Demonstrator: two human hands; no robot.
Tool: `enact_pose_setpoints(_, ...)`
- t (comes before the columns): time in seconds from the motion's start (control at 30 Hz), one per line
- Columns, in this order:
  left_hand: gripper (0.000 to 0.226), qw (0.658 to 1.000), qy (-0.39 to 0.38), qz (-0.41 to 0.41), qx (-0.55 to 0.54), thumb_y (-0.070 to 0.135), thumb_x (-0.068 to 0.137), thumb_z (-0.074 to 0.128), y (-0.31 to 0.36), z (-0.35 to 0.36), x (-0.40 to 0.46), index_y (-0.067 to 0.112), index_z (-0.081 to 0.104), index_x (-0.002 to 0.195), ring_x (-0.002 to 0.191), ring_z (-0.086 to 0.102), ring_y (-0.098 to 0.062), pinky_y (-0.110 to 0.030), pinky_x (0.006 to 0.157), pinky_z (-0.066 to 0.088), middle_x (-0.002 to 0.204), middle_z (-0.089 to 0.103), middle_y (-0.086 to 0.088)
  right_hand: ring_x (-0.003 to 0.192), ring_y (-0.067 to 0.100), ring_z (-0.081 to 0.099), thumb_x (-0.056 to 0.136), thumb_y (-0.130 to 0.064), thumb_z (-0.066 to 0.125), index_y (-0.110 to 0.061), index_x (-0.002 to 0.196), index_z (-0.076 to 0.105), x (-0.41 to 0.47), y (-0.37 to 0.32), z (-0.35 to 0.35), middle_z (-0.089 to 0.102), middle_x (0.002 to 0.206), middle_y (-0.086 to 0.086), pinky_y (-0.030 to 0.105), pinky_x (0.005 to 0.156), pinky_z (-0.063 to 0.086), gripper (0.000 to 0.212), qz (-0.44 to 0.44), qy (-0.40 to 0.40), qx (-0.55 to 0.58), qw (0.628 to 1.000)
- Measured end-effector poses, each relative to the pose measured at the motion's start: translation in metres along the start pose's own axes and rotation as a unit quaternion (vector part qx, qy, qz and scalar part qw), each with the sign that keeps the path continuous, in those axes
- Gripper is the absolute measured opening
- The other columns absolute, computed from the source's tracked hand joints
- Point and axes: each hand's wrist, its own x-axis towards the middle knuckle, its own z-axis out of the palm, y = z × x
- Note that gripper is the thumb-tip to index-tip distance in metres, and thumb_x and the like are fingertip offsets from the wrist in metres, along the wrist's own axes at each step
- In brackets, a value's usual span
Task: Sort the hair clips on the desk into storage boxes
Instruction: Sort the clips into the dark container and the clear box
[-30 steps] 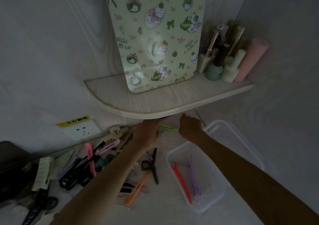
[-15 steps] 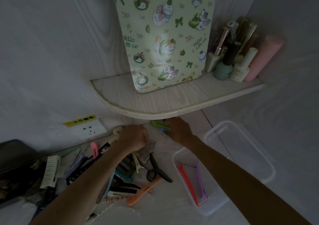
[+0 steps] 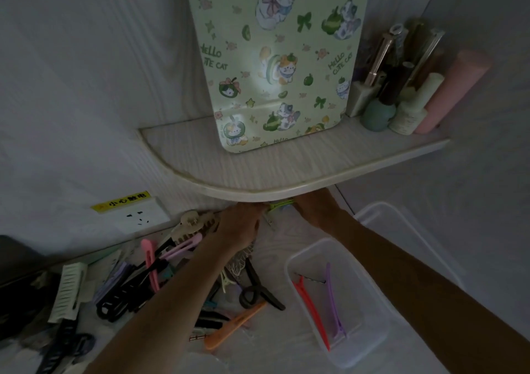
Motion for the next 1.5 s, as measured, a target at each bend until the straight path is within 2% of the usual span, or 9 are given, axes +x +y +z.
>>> enact_pose_setpoints(0.1, 0.033, 1.0, 0.02, 0.0, 0.006, 0.017, 0.091, 0.049, -0.004, 0.004, 0.001, 0.015, 0.059, 0.123, 0.108, 0.059, -0.025, -0.033, 0.086, 0.048, 0.118, 0.063, -0.008, 0.127, 0.031, 0.044, 0.098, -0.02, 0.038, -0.006, 0.132, 0.049, 0.002, -0.001, -0.003, 0.05, 0.136, 0.015, 0.034, 0.102, 0.033, 0.037, -0.023, -0.06, -0.043, 0.997)
enact_pose_setpoints(0.3, 0.011, 0.998, 0.038, -0.007, -0.059, 0.014, 0.09, 0.057, -0.009, -0.002, -0.001, 0.009, 0.067, 0.093, 0.08, 0.055, -0.004, -0.011, 0.068, 0.033, 0.094, 0.065, -0.002, 0.113, 0.038, 0.056, 0.093, -0.017, 0.05, -0.003, 0.12, 0.057, 0.005, 0.004, 0.007, 0.061, 0.119, 0.021, 0.048, 0.095, 0.044, 0.031, -0.088, -0.108, -0.058, 0.989)
enact_pose_setpoints(0.47, 0.011, 0.998, 0.052, 0.004, -0.029, 0.01, 0.085, 0.061, -0.007, -0.014, -0.007, 0.014, 0.069, 0.091, 0.091, 0.062, -0.015, -0.018, 0.07, 0.034, 0.095, 0.069, 0.0, 0.104, 0.042, 0.059, 0.09, -0.004, 0.053, 0.001, 0.125, 0.052, 0.003, -0.006, 0.012, 0.06, 0.116, 0.027, 0.049, 0.086, 0.05, 0.036, -0.122, -0.071, -0.047, 0.989)
enact_pose_setpoints(0.63, 0.011, 0.996, 0.081, 0.032, 0.018, 0.025, 0.09, 0.057, -0.01, -0.025, -0.016, 0.025, 0.064, 0.098, 0.096, 0.064, -0.015, -0.024, 0.075, 0.044, 0.1, 0.071, 0.005, 0.106, 0.033, 0.06, 0.091, -0.026, 0.054, -0.022, 0.129, 0.053, 0.003, -0.009, 0.017, 0.063, 0.12, 0.012, 0.041, 0.087, 0.049, 0.039, -0.046, -0.039, -0.067, 0.996)
enact_pose_setpoints(0.77, 0.012, 0.987, 0.147, 0.058, -0.037, 0.032, 0.091, 0.056, -0.01, -0.03, -0.033, 0.028, 0.064, 0.099, 0.097, 0.064, -0.008, -0.031, 0.08, 0.051, 0.101, 0.07, 0.011, 0.102, 0.03, 0.06, 0.088, -0.034, 0.056, -0.024, 0.114, 0.065, 0.006, -0.021, 0.023, 0.066, 0.114, 0.009, 0.035, 0.082, 0.046, 0.03, -0.007, -0.017, -0.089, 0.996)
enact_pose_setpoints(0.93, 0.01, 0.97, 0.191, 0.095, -0.116, 0.031, 0.089, 0.06, -0.015, -0.026, -0.052, 0.029, 0.066, 0.097, 0.088, 0.061, 0.003, -0.015, 0.073, 0.047, 0.096, 0.07, 0.014, 0.104, 0.033, 0.059, 0.092, -0.023, 0.05, -0.019, 0.117, 0.061, -0.004, -0.033, 0.018, 0.062, 0.117, 0.012, 0.036, 0.082, 0.045, 0.028, 0.014, 0.05, -0.119, 0.992)
enact_pose_setpoints(1.1, 0.008, 0.954, 0.215, 0.137, -0.159, 0.029, 0.091, 0.058, -0.02, -0.034, -0.064, 0.03, 0.065, 0.096, 0.087, 0.06, 0.002, -0.019, 0.079, 0.045, 0.092, 0.067, 0.016, 0.096, 0.026, 0.062, 0.09, -0.023, 0.058, -0.019, 0.115, 0.066, -0.05, -0.046, -0.026, 0.065, 0.112, 0.009, 0.024, 0.069, 0.039, 0.026, 0.028, 0.108, -0.013, 0.994)
enact_pose_setpoints(1.33, 0.006, 0.923, 0.264, 0.202, -0.192, 0.028, 0.09, 0.059, 0.018, -0.021, -0.101, 0.03, 0.064, 0.093, 0.09, 0.06, 0.001, -0.016, 0.08, 0.045, 0.092, 0.067, 0.015, 0.102, 0.025, 0.062, 0.082, -0.016, 0.066, -0.015, 0.111, 0.068, -0.145, -0.047, -0.032, 0.067, 0.112, 0.01, 0.031, 0.083, 0.048, 0.029, 0.097, 0.101, -0.02, 0.99)
enact_pose_setpoints(1.5, 0.009, 0.925, 0.265, 0.21, -0.175, 0.028, 0.091, 0.058, 0.056, 0.012, -0.133, 0.025, 0.065, 0.096, 0.091, 0.059, 0.0, -0.023, 0.082, 0.047, 0.092, 0.065, 0.016, 0.103, 0.02, 0.062, 0.077, -0.018, 0.073, -0.016, 0.109, 0.069, -0.198, -0.051, -0.007, 0.066, 0.114, 0.008, 0.023, 0.079, 0.044, 0.032, 0.105, 0.108, -0.021, 0.988)
